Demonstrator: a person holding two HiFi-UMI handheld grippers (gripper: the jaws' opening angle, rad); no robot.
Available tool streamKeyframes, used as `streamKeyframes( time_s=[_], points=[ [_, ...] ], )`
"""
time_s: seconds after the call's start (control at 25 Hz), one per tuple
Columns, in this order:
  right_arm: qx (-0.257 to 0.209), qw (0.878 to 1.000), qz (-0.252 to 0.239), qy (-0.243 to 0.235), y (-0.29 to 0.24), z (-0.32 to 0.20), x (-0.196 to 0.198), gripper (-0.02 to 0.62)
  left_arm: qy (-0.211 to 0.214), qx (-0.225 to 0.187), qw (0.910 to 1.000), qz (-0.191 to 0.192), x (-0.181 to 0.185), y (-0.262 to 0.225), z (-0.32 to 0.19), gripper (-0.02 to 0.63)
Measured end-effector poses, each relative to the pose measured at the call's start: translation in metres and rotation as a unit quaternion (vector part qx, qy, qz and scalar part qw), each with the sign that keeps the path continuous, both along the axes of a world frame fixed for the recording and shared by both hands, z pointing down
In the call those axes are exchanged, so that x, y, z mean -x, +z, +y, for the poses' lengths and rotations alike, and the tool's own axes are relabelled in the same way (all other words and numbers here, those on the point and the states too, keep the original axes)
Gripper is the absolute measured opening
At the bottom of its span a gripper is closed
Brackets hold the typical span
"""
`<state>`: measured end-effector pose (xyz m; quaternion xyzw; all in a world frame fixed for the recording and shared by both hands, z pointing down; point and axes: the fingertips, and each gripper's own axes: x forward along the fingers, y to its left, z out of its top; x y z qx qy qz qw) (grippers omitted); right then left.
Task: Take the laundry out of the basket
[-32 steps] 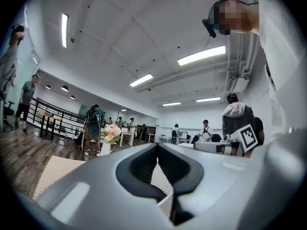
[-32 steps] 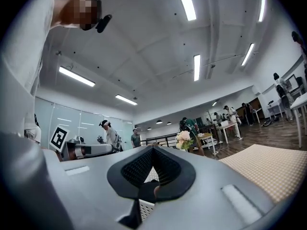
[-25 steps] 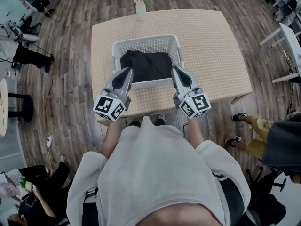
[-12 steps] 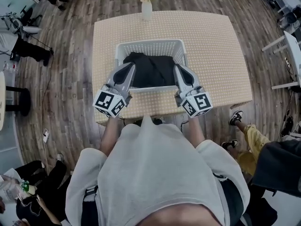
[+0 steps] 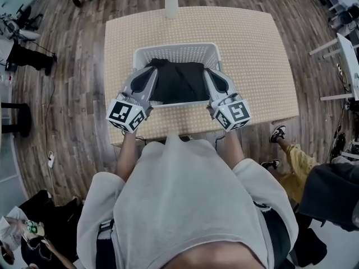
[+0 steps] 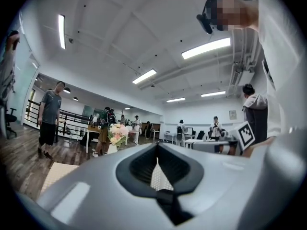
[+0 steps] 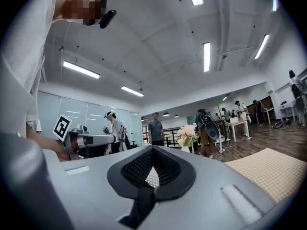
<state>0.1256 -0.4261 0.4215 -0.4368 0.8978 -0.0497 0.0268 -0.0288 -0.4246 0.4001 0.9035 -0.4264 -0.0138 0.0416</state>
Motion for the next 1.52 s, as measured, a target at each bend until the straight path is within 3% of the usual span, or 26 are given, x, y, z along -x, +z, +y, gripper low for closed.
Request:
streamKeyframes(
  time_s=[0.2, 0.28, 0.32, 0.44, 0.56, 0.72, 0.84, 0.92, 0.96, 1.12, 1.16, 1.36, 1.52],
  points=[
    [0.019, 0.998, 0.05, -0.032, 0.013, -0.017, 0.01, 0.004, 0.018, 0.037, 0.9991, -0.012, -0.004, 0.019, -0.014, 0.011],
    [0.043, 0.992, 0.1, -0.06, 0.028, -0.024, 0.019, 0.202, 0.042, 0.069, 0.9966, -0.016, -0.008, 0.031, -0.02, 0.027],
    [0.055, 0.987, 0.13, -0.076, 0.037, -0.026, 0.024, 0.227, 0.058, 0.087, 0.9942, -0.023, -0.011, 0.039, -0.022, 0.082],
    [0.085, 0.964, 0.22, -0.124, 0.066, -0.027, 0.04, 0.276, 0.1, 0.129, 0.9838, -0.074, -0.023, 0.066, -0.027, 0.228],
    [0.119, 0.94, 0.274, -0.165, 0.094, -0.029, 0.051, 0.327, 0.112, 0.147, 0.9732, -0.136, -0.03, 0.09, -0.032, 0.27],
    [0.152, 0.906, 0.342, -0.195, 0.129, -0.035, 0.06, 0.405, 0.143, 0.189, 0.951, -0.199, -0.045, 0.122, -0.033, 0.329],
    [0.176, 0.868, 0.413, -0.212, 0.158, -0.035, 0.063, 0.441, 0.167, 0.209, 0.9329, -0.241, -0.056, 0.143, -0.033, 0.359],
    [0.183, 0.836, 0.467, -0.224, 0.176, -0.035, 0.062, 0.442, 0.187, 0.207, 0.9066, -0.317, -0.057, 0.162, -0.033, 0.376],
    [0.184, 0.818, 0.492, -0.233, 0.185, -0.034, 0.061, 0.443, 0.199, 0.198, 0.887, -0.367, -0.057, 0.171, -0.033, 0.383],
    [0.183, 0.747, 0.581, -0.266, 0.214, -0.03, 0.053, 0.471, 0.236, 0.15, 0.7841, -0.554, -0.045, 0.209, -0.032, 0.39],
    [0.183, 0.732, 0.598, -0.269, 0.219, -0.029, 0.05, 0.488, 0.238, 0.147, 0.7665, -0.578, -0.042, 0.217, -0.033, 0.391],
    [0.189, 0.666, 0.662, -0.287, 0.239, -0.026, 0.038, 0.515, 0.248, 0.166, 0.7218, -0.624, -0.039, 0.236, -0.034, 0.39],
    [0.182, 0.642, 0.685, -0.293, 0.248, -0.034, 0.043, 0.527, 0.265, 0.166, 0.6902, -0.653, -0.039, 0.249, -0.037, 0.399]
  ],
)
